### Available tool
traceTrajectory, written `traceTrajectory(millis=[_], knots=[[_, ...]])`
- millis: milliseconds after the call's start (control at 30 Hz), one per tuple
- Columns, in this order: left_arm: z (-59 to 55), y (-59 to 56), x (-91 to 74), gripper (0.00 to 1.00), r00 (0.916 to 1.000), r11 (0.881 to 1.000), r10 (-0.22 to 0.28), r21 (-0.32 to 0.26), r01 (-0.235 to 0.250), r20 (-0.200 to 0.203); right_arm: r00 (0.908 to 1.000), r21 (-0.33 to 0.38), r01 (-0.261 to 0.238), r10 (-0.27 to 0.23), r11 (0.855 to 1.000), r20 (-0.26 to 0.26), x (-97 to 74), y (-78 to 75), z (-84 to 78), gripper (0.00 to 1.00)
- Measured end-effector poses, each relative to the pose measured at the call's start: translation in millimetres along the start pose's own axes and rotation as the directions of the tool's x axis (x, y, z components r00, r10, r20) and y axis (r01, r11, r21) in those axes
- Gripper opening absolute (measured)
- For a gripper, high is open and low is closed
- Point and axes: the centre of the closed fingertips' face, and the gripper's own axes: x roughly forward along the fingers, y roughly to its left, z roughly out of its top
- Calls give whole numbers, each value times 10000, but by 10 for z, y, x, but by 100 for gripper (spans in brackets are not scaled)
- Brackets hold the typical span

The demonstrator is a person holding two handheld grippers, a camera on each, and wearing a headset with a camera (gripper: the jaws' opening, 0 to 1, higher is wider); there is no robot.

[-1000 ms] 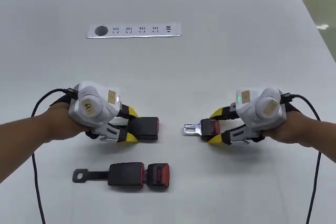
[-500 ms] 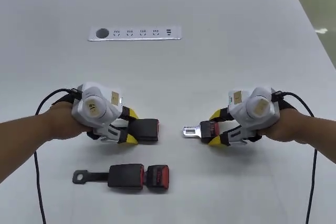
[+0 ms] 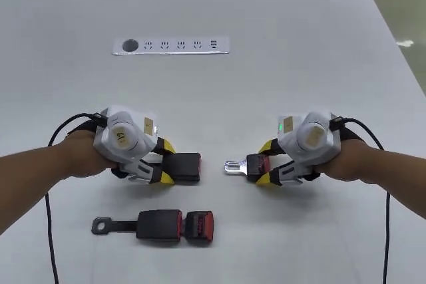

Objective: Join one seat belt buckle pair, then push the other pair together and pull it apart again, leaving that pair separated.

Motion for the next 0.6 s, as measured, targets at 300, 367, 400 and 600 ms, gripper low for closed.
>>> traceTrajectory(millis=[300, 367, 400, 600], knots=[[-50, 21, 11, 33, 10000, 10000, 31, -51, -31, -76, 9998, -95, -63, 65, 9999, 210, 117, 58, 201, 33], [-49, 16, 9, 33, 10000, 10000, 42, -61, -42, -88, 9996, -142, -94, 98, 9999, 263, 143, 90, 245, 33], [-42, 8, 8, 33, 10000, 10000, 43, -63, -43, -84, 9996, -143, -96, 100, 9999, 271, 151, 98, 257, 33], [-55, 17, 7, 33, 9999, 9999, 73, -123, -74, -83, 9993, -184, -135, 141, 9997, 358, 220, 80, 327, 33]])
